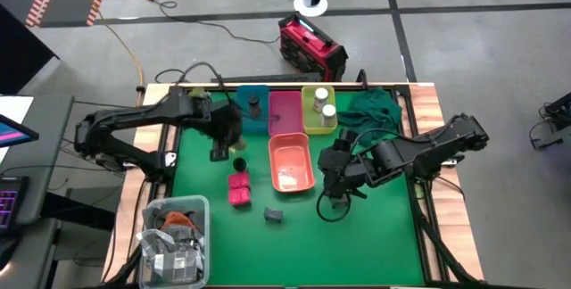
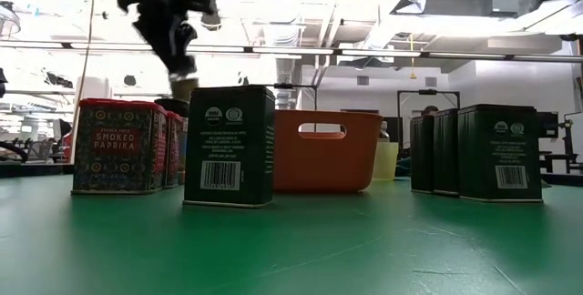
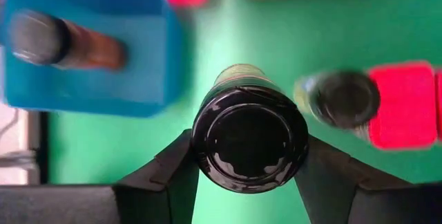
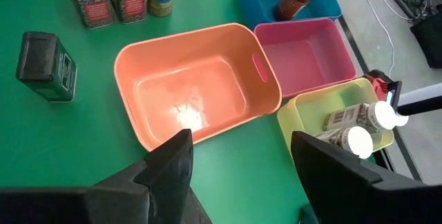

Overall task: Sort spices by type
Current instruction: Put the top green seasoning bottle into the blue bin

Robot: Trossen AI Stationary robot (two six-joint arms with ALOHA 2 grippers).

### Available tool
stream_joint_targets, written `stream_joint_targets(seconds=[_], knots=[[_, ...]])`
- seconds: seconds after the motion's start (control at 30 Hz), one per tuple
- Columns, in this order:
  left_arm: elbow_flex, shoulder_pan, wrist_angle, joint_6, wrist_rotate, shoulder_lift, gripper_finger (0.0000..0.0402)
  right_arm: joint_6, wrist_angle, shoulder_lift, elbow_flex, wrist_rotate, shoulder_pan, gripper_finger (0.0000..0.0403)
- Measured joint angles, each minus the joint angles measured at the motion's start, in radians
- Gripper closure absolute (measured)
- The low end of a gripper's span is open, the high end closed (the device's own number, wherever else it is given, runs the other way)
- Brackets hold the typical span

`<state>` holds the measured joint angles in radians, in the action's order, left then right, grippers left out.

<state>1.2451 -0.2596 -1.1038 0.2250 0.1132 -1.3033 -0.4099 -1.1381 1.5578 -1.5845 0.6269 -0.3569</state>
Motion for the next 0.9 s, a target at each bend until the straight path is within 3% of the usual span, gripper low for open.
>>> stream_joint_targets(seconds=[0.3, 0.9], knots=[[0.060, -0.143, 0.159, 0.093, 0.028, -0.014, 0.0206, 0.012, 0.008, 0.000, 0.000, 0.000, 0.018, 0.0127], [0.055, -0.328, 0.248, 0.149, 0.000, -0.334, 0.0200, 0.105, 0.207, 0.000, 0.000, -0.001, 0.057, 0.0127]])
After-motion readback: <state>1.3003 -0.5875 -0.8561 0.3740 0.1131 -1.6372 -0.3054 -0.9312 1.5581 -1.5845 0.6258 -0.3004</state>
